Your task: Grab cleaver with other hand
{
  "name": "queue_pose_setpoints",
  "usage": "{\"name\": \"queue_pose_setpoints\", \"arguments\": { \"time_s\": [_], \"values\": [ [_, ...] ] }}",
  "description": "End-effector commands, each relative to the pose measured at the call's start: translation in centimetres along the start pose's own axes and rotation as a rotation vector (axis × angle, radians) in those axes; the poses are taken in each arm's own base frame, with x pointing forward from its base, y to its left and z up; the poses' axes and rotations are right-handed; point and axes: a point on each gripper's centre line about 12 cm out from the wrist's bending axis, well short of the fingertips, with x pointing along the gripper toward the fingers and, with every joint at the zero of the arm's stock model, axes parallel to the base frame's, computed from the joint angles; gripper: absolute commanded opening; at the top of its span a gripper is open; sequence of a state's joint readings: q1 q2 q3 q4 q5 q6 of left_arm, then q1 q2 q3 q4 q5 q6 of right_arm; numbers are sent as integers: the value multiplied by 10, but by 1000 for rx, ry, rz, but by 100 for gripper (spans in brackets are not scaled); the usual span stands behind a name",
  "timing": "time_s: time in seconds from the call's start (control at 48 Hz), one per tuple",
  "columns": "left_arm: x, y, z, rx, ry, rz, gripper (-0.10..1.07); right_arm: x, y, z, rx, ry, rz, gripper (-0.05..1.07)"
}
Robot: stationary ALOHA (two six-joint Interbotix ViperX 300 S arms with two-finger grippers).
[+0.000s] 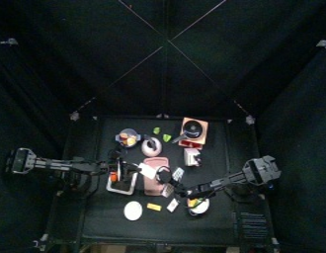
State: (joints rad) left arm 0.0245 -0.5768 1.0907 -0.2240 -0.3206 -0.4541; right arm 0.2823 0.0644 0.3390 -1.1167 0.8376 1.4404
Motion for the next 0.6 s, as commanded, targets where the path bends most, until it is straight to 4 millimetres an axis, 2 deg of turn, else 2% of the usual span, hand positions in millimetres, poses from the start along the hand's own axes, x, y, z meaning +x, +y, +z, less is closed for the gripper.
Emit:
{"name": "queue_pose_setpoints", "arguments": {
  "time_s": [0.0,0.167,0.396,0.5,0.583],
  "values": [
    [0,-2,2,34,-4,-10,40,-9,-2,14,25,-30,9,53],
    [-3,-1,4,56,-11,-14,40,-10,1,13,28,-27,18,58],
    [-3,0,3,56,-11,-14,40,-15,1,13,64,-6,21,89],
    [-3,0,3,57,-8,-12,40,-16,0,13,80,12,10,99],
    [-3,0,3,57,-8,-12,40,-19,2,12,82,13,23,101]
  ]
}}
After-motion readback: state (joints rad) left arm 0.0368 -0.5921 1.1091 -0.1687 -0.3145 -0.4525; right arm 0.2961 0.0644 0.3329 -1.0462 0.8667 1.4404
